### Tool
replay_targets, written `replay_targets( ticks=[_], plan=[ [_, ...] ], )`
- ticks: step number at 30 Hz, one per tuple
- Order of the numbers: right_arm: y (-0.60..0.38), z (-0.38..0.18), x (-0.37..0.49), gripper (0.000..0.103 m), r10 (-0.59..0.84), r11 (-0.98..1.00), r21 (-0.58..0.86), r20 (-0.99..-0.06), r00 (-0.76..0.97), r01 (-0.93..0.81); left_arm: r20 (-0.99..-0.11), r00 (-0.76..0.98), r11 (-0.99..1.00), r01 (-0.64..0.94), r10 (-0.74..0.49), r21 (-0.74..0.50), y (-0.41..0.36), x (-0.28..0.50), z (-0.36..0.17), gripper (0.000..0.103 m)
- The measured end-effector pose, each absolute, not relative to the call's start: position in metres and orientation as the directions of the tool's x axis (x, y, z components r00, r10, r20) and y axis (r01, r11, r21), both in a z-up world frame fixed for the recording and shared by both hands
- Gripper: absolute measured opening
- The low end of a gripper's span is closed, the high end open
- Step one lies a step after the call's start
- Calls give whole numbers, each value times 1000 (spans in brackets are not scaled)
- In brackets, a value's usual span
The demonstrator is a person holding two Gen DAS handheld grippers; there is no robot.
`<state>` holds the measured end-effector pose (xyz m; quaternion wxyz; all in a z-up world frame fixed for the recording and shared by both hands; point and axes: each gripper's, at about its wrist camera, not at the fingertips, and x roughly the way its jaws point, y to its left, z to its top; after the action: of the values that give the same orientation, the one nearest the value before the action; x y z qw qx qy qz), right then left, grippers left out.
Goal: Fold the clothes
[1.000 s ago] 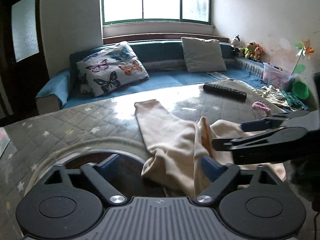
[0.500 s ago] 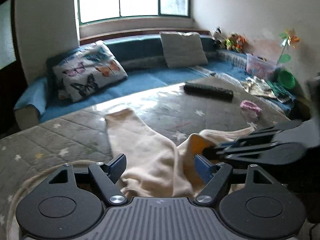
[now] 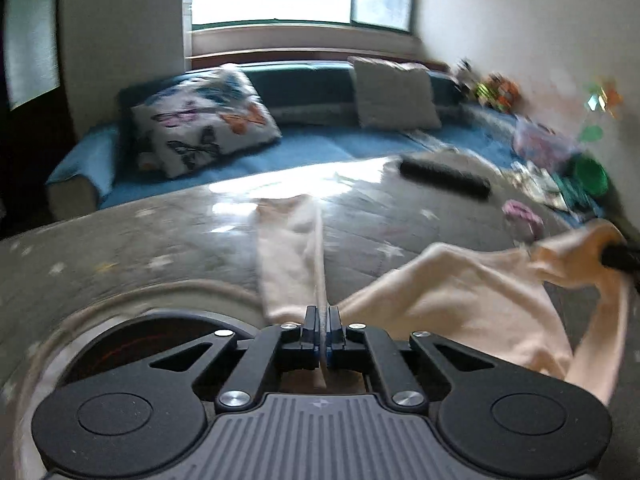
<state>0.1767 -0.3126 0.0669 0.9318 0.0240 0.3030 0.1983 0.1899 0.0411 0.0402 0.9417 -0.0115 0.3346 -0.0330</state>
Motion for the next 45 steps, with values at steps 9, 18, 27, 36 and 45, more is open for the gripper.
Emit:
replay_targets(
  ticks=[9, 18, 27, 36, 45],
  plan=[
    [-374, 70, 111, 7, 317, 948, 196, -541, 779, -249, -604, 797, 990, -68, -20, -122, 94, 85, 65, 2],
    [-411, 61, 67, 8, 260, 962, 228, -579, 773, -153, -641, 767, 993, -52, -29, -107, 97, 5, 60, 0],
    [-427, 28, 60, 13, 145, 983, 179, -663, 735, -32, -640, 769, 1000, -6, 5, 1, 71, 51, 40, 11],
    [-441, 16, 59, 25, 66, 986, 157, -690, 721, 61, -640, 768, 986, 109, -5, 124, 35, 129, 12, 47],
    [-436, 5, 74, 29, 89, 987, 158, -709, 699, 35, -681, 732, 988, 89, 23, 129, 48, 161, -13, 10]
  ],
)
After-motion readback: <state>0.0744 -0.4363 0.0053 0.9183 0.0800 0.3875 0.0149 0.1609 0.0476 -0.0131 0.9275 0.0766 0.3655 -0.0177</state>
